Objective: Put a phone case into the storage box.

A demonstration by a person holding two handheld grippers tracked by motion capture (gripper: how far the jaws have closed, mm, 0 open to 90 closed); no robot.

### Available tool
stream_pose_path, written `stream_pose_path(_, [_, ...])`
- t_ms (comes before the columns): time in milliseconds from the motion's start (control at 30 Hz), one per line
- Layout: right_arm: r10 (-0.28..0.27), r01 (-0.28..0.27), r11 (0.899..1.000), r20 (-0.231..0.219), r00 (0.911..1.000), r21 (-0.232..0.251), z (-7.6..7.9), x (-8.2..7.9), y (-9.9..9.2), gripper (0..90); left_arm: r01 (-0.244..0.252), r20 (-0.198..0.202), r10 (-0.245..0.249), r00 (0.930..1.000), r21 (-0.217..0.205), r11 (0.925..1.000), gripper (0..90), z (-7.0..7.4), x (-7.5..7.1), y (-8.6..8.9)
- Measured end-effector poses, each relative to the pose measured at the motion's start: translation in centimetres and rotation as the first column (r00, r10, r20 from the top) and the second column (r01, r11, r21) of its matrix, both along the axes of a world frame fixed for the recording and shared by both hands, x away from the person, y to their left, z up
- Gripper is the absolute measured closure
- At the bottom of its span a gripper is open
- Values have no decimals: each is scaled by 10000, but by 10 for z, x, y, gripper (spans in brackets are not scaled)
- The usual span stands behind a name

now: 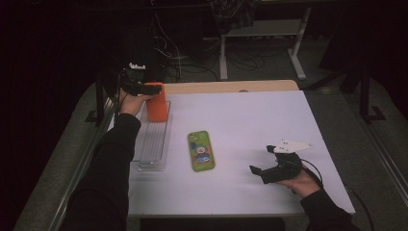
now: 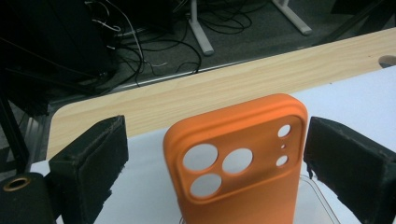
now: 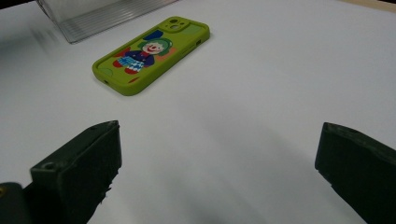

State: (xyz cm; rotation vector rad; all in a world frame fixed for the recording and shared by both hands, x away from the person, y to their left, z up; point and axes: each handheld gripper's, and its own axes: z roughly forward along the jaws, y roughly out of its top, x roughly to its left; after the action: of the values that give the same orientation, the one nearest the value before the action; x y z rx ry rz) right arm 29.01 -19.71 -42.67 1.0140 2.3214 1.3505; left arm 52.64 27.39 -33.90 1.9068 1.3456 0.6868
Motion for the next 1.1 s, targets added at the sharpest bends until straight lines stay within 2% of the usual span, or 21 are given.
stream_pose_path(200, [-8, 8, 10000, -28, 10000, -46, -1, 1, 0, 0, 749, -127, -752, 9971, -195, 9970, 61, 11, -14, 4])
stream_pose_path(333, [-61, 61, 10000, -30, 10000, -63, -1, 0, -2, 0, 1556, -231, -1568, 9874, -495, 9866, 61, 18, -27, 1])
stream_pose_path(400, [-88, 87, 9999, -38, 10000, -125, -1, -1, -2, 0, 1980, -290, -2000, 9794, -600, 9784, 61, 21, -35, -3])
stream_pose_path(567, [-60, 61, 9998, 72, 10000, -188, 1, -1, 0, 0, 2913, -282, -2930, 9557, -527, 9552, 61, 28, -55, -16])
stream_pose_path(633, [-59, 60, 9998, 47, 10000, -180, 1, -1, 0, 0, 3162, -240, -3184, 9476, -696, 9461, 61, 30, -64, -22])
stream_pose_path(733, [-3, 5, 9998, 76, 10000, -195, 1, -1, 1, 0, 3641, -170, -3661, 9304, -695, 9287, 61, 31, -75, -30])
stream_pose_path(867, [70, -67, 9997, 115, 9999, -222, 2, -1, 3, 0, 4039, -185, -4061, 9137, -717, 9120, 62, 31, -87, -41])
stream_pose_path(900, [86, -83, 9997, 106, 9999, -219, 2, -1, 3, 0, 4079, -192, -4107, 9116, -830, 9093, 62, 31, -90, -43])
stream_pose_path(1000, [111, -108, 9996, 132, 9999, -244, 2, -1, 4, 0, 4383, -143, -4404, 8977, -730, 8958, 62, 29, -97, -50])
stream_pose_path(1100, [115, -112, 9997, 132, 9998, -239, 2, -1, 4, 0, 4574, -137, -4601, 8878, -859, 8851, 62, 26, -103, -56])
